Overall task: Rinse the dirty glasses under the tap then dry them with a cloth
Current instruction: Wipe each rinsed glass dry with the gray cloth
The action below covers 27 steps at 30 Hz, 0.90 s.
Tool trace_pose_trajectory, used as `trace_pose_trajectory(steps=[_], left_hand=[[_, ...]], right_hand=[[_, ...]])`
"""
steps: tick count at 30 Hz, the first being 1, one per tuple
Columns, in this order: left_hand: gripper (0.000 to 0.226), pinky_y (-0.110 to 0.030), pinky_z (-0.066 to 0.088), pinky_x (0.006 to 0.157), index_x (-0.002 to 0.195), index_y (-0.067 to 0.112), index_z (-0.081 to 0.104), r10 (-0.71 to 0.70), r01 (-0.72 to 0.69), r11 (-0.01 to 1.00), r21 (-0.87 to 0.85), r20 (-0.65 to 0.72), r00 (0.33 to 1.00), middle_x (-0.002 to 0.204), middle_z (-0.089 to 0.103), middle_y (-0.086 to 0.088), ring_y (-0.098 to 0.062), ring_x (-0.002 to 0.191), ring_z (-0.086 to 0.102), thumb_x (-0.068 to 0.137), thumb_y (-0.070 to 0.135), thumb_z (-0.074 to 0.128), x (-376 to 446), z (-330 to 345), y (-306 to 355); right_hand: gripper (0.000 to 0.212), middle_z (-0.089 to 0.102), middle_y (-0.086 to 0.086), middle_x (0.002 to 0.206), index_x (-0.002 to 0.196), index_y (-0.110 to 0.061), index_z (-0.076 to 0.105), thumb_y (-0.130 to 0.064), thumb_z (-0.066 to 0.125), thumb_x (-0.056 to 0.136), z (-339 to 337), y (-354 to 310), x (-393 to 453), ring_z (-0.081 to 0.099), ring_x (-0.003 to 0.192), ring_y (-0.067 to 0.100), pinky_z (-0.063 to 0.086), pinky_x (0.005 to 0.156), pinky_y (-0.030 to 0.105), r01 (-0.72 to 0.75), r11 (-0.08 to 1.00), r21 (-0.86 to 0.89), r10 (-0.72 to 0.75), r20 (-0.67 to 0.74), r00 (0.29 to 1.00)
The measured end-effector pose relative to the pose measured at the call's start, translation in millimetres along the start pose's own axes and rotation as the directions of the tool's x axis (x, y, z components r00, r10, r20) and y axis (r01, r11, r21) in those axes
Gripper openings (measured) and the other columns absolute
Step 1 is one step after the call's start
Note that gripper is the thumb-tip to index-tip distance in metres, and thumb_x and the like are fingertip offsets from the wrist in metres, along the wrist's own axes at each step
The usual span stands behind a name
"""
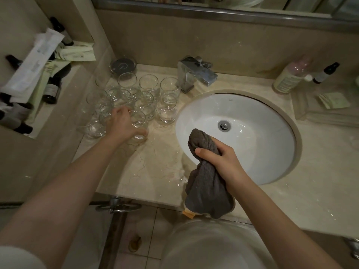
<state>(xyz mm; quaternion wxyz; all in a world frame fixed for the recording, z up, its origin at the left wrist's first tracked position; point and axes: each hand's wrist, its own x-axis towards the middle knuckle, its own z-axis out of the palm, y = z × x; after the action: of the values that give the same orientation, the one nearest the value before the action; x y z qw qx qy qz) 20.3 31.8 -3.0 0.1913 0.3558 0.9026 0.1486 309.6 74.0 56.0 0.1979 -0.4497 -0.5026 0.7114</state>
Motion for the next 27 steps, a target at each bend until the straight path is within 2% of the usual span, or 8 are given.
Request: trace_pose_trajectory(steps=[3, 6, 8, 11, 14, 17, 20, 27], left_hand=[[0.102, -0.052, 0.033, 0.111, 0.14, 0.003, 0.038, 0.014, -0.014, 1.0, 0.01, 0.0, 1.0, 0.148, 0.032, -0.018, -0.029, 0.144, 0.023, 0.061, 0.037, 0.091, 0.2, 1.8, -1.2], [0.106, -0.056, 0.029, 0.112, 0.145, 0.01, 0.035, 0.036, -0.035, 0.998, 0.045, -0.021, 0.999, 0.15, 0.034, -0.016, -0.029, 0.144, 0.019, 0.06, 0.04, 0.09, -1.4, 1.6, 1.4], [0.094, -0.055, 0.029, 0.112, 0.143, 0.012, 0.04, 0.093, -0.092, 0.996, 0.012, -0.087, 0.992, 0.147, 0.04, -0.016, -0.032, 0.142, 0.024, 0.067, 0.041, 0.086, -7.8, 0.4, 9.6], [0.066, -0.044, 0.035, 0.105, 0.132, 0.01, 0.054, 0.227, -0.236, 0.971, -0.045, -0.156, 0.961, 0.135, 0.053, -0.016, -0.033, 0.131, 0.041, 0.077, 0.036, 0.08, -26.6, 1.0, 38.8], [0.058, -0.038, 0.039, 0.097, 0.124, 0.011, 0.061, 0.342, -0.354, 0.931, -0.086, -0.128, 0.931, 0.127, 0.059, -0.012, -0.032, 0.122, 0.05, 0.078, 0.043, 0.074, -48.2, 12.1, 80.0], [0.048, -0.033, 0.04, 0.092, 0.121, 0.012, 0.062, 0.408, -0.424, 0.891, -0.16, -0.124, 0.904, 0.125, 0.057, -0.007, -0.027, 0.115, 0.054, 0.081, 0.033, 0.077, -68.3, 33.4, 126.9], [0.045, -0.033, 0.04, 0.092, 0.123, 0.017, 0.061, 0.449, -0.457, 0.869, -0.191, -0.083, 0.889, 0.126, 0.056, -0.002, -0.021, 0.115, 0.055, 0.083, 0.033, 0.075, -87.1, 61.3, 179.4], [0.043, -0.036, 0.045, 0.092, 0.122, 0.015, 0.061, 0.575, -0.544, 0.808, -0.228, 0.102, 0.812, 0.122, 0.06, -0.002, -0.022, 0.111, 0.058, 0.084, 0.031, 0.074, -116.5, 146.1, 308.6]], right_hand=[[0.017, 0.069, 0.005, 0.084, 0.093, -0.023, 0.073, -0.009, 0.071, 0.084, -2.3, 2.0, -1.3, 0.065, 0.078, 0.017, 0.057, 0.079, 0.042, -0.006, 1.0, -0.001, 0.006, -0.018, 1.0], [0.017, 0.069, 0.0, 0.079, 0.093, -0.023, 0.073, -0.008, 0.071, 0.084, -9.7, 3.8, -3.2, 0.065, 0.074, 0.014, 0.056, 0.072, 0.033, -0.003, 1.0, 0.015, 0.003, -0.037, 0.999], [0.017, 0.07, -0.003, 0.078, 0.095, -0.022, 0.073, -0.009, 0.071, 0.084, -18.9, 4.6, -4.9, 0.065, 0.073, 0.013, 0.056, 0.069, 0.029, -0.007, 1.0, 0.026, 0.008, -0.06, 0.998], [0.018, 0.07, -0.003, 0.077, 0.098, -0.022, 0.073, -0.01, 0.07, 0.085, -37.6, 4.2, -8.6, 0.063, 0.071, 0.014, 0.053, 0.069, 0.029, -0.001, 0.998, 0.057, 0.006, -0.101, 0.995], [0.017, 0.068, 0.0, 0.077, 0.095, -0.023, 0.074, -0.01, 0.07, 0.085, -64.1, 4.1, -13.8, 0.061, 0.068, 0.017, 0.052, 0.069, 0.031, 0.011, 0.996, 0.093, 0.003, -0.155, 0.988], [0.013, 0.067, 0.001, 0.077, 0.094, -0.02, 0.074, -0.011, 0.07, 0.085, -100.7, 4.3, -21.7, 0.06, 0.069, 0.018, 0.051, 0.07, 0.032, 0.028, 0.99, 0.136, 0.004, -0.235, 0.972], [0.014, 0.071, 0.003, 0.082, 0.097, -0.017, 0.073, -0.01, 0.07, 0.085, -146.6, 6.9, -33.0, 0.064, 0.076, 0.018, 0.053, 0.074, 0.036, 0.049, 0.976, 0.211, 0.024, -0.328, 0.944], [0.023, 0.076, 0.005, 0.095, 0.107, -0.018, 0.072, -0.011, 0.07, 0.086, -278.3, 18.1, -76.7, 0.07, 0.087, 0.021, 0.055, 0.085, 0.041, 0.119, 0.94, 0.318, 0.077, -0.54, 0.838]])
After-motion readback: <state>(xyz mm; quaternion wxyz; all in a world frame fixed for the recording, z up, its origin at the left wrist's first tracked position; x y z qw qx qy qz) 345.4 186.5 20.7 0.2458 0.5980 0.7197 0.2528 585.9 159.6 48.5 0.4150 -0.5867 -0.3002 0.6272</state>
